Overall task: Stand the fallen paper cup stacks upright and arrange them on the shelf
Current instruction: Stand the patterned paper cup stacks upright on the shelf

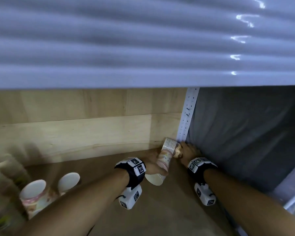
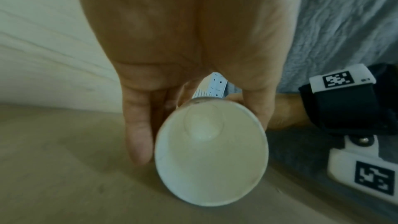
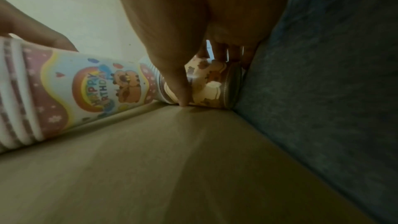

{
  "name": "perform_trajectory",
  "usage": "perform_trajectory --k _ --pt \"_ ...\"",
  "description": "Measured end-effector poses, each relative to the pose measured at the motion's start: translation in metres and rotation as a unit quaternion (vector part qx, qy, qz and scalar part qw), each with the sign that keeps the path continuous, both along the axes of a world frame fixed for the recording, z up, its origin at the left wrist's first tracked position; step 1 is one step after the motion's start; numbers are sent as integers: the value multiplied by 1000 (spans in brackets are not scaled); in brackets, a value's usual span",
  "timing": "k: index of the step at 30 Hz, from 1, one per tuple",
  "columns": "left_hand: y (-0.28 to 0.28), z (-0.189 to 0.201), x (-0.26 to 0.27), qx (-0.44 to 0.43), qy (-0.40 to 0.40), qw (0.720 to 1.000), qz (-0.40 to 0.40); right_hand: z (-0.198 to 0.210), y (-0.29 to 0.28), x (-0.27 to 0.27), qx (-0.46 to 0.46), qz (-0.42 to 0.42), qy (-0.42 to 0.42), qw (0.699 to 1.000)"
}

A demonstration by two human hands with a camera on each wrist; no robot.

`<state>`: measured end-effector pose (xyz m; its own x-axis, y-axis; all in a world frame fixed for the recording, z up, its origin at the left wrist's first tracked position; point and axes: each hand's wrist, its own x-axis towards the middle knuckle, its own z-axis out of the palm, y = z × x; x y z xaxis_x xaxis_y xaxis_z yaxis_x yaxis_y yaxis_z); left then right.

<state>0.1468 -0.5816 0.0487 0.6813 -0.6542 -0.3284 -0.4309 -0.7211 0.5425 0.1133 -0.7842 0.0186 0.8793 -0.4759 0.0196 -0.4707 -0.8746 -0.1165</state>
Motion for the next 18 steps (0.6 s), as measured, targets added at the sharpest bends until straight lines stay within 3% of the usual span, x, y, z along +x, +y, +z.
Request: perform_trajectory --k 6,10,18 --pt "-1 -6 3 14 49 998 20 -6 0 -3 -6 10 -5 1000" --pt "1 -5 -1 11 2 1000 22 -7 5 -6 9 -4 -12 1000" --pt "28 8 0 -34 -4 999 2 18 19 -13 68 -15 -48 996"
